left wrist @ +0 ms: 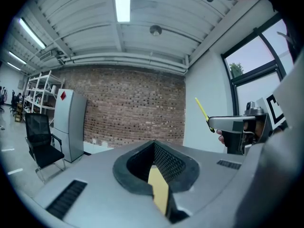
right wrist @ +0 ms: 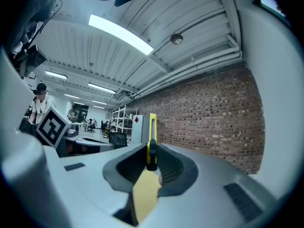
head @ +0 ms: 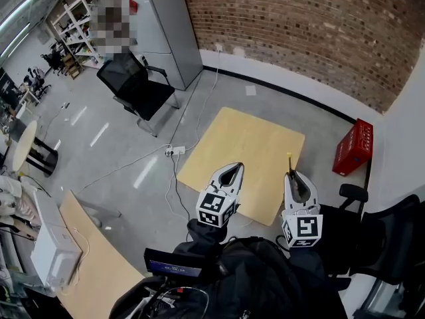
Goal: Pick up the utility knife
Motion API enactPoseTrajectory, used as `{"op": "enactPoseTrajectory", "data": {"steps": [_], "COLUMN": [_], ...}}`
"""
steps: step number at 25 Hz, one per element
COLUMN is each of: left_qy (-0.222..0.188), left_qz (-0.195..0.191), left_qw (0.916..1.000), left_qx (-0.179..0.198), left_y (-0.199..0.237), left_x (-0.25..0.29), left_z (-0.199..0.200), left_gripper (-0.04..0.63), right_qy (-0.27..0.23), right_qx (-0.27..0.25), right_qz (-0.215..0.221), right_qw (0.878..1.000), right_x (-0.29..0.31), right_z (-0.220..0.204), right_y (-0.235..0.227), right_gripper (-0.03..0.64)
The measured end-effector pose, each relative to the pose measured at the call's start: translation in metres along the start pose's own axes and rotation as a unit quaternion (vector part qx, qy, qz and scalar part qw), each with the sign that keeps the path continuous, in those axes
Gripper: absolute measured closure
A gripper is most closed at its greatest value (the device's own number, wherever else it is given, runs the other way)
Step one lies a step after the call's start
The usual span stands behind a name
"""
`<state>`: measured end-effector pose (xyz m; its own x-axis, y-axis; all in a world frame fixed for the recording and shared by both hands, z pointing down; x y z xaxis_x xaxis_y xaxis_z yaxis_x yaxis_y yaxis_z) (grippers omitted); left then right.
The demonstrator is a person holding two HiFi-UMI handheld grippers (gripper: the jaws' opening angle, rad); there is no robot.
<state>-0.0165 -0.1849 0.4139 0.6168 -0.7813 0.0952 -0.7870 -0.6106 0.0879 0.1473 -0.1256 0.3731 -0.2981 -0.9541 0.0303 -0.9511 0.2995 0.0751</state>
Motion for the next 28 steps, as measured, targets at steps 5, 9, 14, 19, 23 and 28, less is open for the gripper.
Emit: {"op": "enactPoseTrajectory", "data": {"steps": [5, 9, 14, 19, 23, 28], "left_qy": [-0.013, -0.020, -0.030, -0.033, -0.039, -0.039], "left_qz": [-0.007, -0.010, -0.009, -0.009, -0.011, -0.011], "left_qw": [0.9999, 0.9997, 0.9993, 0.9992, 0.9989, 0.9990], "left_qx": [0.004, 0.010, 0.020, 0.022, 0.025, 0.021], "left_y": [-0.006, -0.004, 0.000, 0.001, 0.002, 0.002], "left_x": [0.001, 0.002, 0.007, 0.011, 0.014, 0.016], "left_z": [0.012, 0.016, 0.023, 0.026, 0.029, 0.029], "left_gripper": [0.598, 0.598, 0.598, 0.598, 0.598, 0.598], "right_qy": [-0.014, -0.021, -0.029, -0.033, -0.036, -0.038], "right_qx": [-0.003, -0.003, -0.005, -0.007, -0.007, -0.011], "right_qz": [-0.001, -0.001, -0.003, -0.006, -0.010, -0.009], "right_qw": [1.000, 1.000, 1.000, 0.999, 0.999, 0.999], "right_x": [0.001, 0.003, 0.008, 0.010, 0.011, 0.015], "right_z": [0.008, 0.011, 0.015, 0.018, 0.018, 0.018], "right_y": [0.000, 0.003, 0.002, -0.003, -0.006, -0.005], "right_gripper": [0.548, 0.548, 0.548, 0.548, 0.548, 0.549]}}
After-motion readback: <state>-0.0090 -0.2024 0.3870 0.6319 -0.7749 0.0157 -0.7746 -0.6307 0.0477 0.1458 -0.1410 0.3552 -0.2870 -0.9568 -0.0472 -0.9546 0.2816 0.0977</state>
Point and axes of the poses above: the fingertips, and each gripper's own axes: x forward along the fingers, y to its left, z out of its top, the point moved 3 cm from there along -x, backward along the fingers
